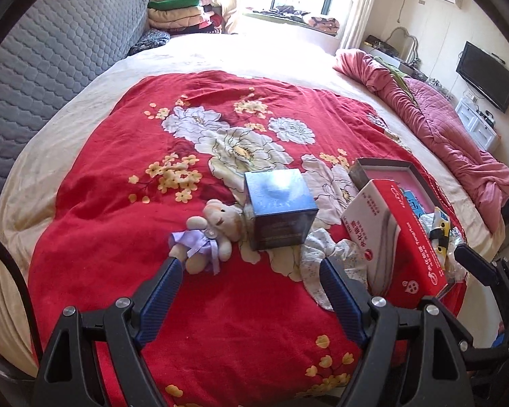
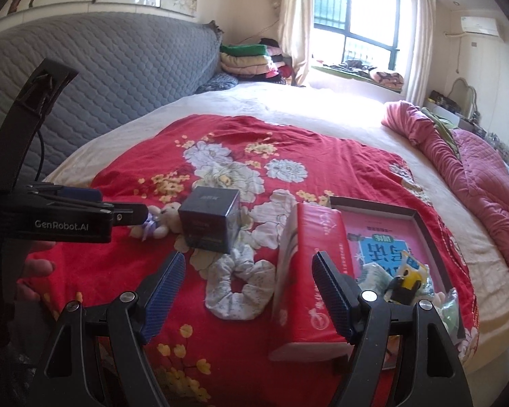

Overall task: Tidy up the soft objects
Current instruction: 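Grasp the teddy bear with the left tool while the right tool grasps the floral scrunchie, then carry the teddy bear and floral scrunchie with both tools over the pink tray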

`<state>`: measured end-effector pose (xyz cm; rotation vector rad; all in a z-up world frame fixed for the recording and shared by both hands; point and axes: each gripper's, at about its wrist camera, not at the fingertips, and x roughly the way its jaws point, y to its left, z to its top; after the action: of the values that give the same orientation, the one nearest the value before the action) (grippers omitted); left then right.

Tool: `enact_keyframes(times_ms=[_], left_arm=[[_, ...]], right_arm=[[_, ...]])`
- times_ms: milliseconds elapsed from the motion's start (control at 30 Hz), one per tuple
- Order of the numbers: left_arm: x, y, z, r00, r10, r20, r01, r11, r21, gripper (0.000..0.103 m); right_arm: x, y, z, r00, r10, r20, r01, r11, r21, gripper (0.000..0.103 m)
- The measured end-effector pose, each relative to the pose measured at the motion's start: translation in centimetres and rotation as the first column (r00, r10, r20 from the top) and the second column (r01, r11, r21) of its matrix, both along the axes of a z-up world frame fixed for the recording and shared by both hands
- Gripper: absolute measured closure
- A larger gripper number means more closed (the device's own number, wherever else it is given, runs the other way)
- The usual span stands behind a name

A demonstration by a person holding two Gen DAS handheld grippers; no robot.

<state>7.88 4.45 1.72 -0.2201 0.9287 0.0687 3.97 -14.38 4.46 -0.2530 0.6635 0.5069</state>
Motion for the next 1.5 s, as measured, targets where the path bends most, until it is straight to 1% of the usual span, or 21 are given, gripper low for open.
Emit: enact_keyframes(times_ms=[133,233,400,500,567,700,900,933,967,1000,1033,1067,1100,1167,1233,1267,1300,1333,1400,1433,1500], left_arm=[[0.2,1.5,-1.2,1.0,0.022,-0.013,-0.022,1.0,-0.003,0.021],[0.5,2.8,-2.4,0.999,0.047,-0.027,-0.048,0.999,-0.021,0.021],[1.6,5.0,-4.9,0.994,0.086,-0.072,-0.089,0.995,-0.04,0.02],[2.6,5.5,-6.2,0.992,0.082,-0.091,-0.087,0.995,-0.048,0.02],[3.4,5.7,-6.9,0.992,0.077,-0.105,-0.083,0.995,-0.053,0.02],[4.9,6.0,-8.0,0.991,0.065,-0.118,-0.072,0.996,-0.057,0.02],[6.7,6.2,-9.5,0.99,0.048,-0.136,-0.056,0.997,-0.058,0.02],[7.0,6.2,-9.9,0.988,0.043,-0.146,-0.051,0.997,-0.05,0.02],[7.3,6.2,-10.2,0.988,0.038,-0.151,-0.046,0.998,-0.049,0.02],[7.5,6.3,-10.5,0.987,0.033,-0.156,-0.041,0.998,-0.054,0.019],[7.7,6.2,-10.8,0.987,0.027,-0.157,-0.036,0.998,-0.054,0.019],[7.8,6.0,-11.0,0.987,0.022,-0.159,-0.029,0.999,-0.042,0.019],[8.0,5.9,-11.1,0.987,0.017,-0.157,-0.022,0.999,-0.028,0.019],[8.2,5.3,-11.3,0.989,0.002,-0.145,-0.002,1.0,0.004,0.019],[8.3,4.9,-11.4,0.992,-0.015,-0.125,0.017,1.0,0.017,0.028],[8.4,4.9,-11.4,0.993,-0.024,-0.12,0.024,1.0,0.006,0.037],[8.4,4.8,-11.3,0.993,-0.032,-0.114,0.03,0.999,-0.017,0.051],[8.4,4.8,-11.1,0.994,-0.039,-0.101,0.035,0.999,-0.042,0.057],[8.2,4.7,-10.8,0.995,-0.041,-0.092,0.035,0.997,-0.074,0.063],[8.1,4.8,-10.6,0.996,-0.042,-0.084,0.035,0.995,-0.09,0.064],[7.5,5.1,-10.0,0.998,-0.03,-0.062,0.022,0.991,-0.13,0.064]], right_arm=[[0.3,2.9,-2.3,0.998,0.059,-0.03,-0.061,0.996,-0.064,0.025],[1.2,4.7,-4.4,0.995,0.077,-0.059,-0.084,0.989,-0.125,0.025],[3.5,7.2,-8.4,0.993,0.067,-0.098,-0.09,0.964,-0.249,0.025],[4.8,7.9,-10.8,0.991,0.048,-0.128,-0.085,0.949,-0.303,0.025],[5.6,8.3,-12.2,0.99,0.034,-0.134,-0.079,0.935,-0.346,0.025],[6.3,9.1,-13.8,0.996,0.031,-0.085,-0.066,0.896,-0.44,0.025],[7.5,10.0,-15.1,0.999,0.04,-0.003,-0.035,0.834,-0.551,0.026],[7.7,10.0,-15.1,0.999,0.041,0.006,-0.03,0.828,-0.56,0.03],[8.1,10.0,-15.2,0.999,0.04,0.011,-0.026,0.82,-0.572,0.042],[8.5,9.8,-15.4,0.999,0.041,0.014,-0.025,0.809,-0.588,0.049],[8.8,9.7,-15.6,0.999,0.045,0.015,-0.027,0.796,-0.605,0.062],[9.1,9.5,-15.8,0.999,0.049,0.013,-0.031,0.79,-0.613,0.07],[9.4,9.2,-15.7,0.999,0.049,0.01,-0.033,0.796,-0.605,0.072],[9.7,8.5,-14.9,0.999,0.047,0.016,-0.029,0.821,-0.569,0.084],[9.8,7.8,-13.5,0.999,0.044,0.022,-0.027,0.869,-0.495,0.085],[10.0,7.3,-12.7,0.999,0.035,0.013,-0.026,0.895,-0.445,0.085],[10.2,6.8,-11.9,1.0,0.029,0.001,-0.026,0.921,-0.389,0.085],[10.3,6.3,-11.0,0.999,0.037,-0.024,-0.043,0.946,-0.32,0.085],[10.7,5.0,-9.8,0.997,0.017,-0.082,-0.032,0.981,-0.189,0.085],[10.6,4.7,-9.3,0.994,0.03,-0.107,-0.044,0.991,-0.125,0.085],[10.7,3.8,-8.7,0.99,0.023,-0.138,-0.031,0.998,-0.054,0.085]])
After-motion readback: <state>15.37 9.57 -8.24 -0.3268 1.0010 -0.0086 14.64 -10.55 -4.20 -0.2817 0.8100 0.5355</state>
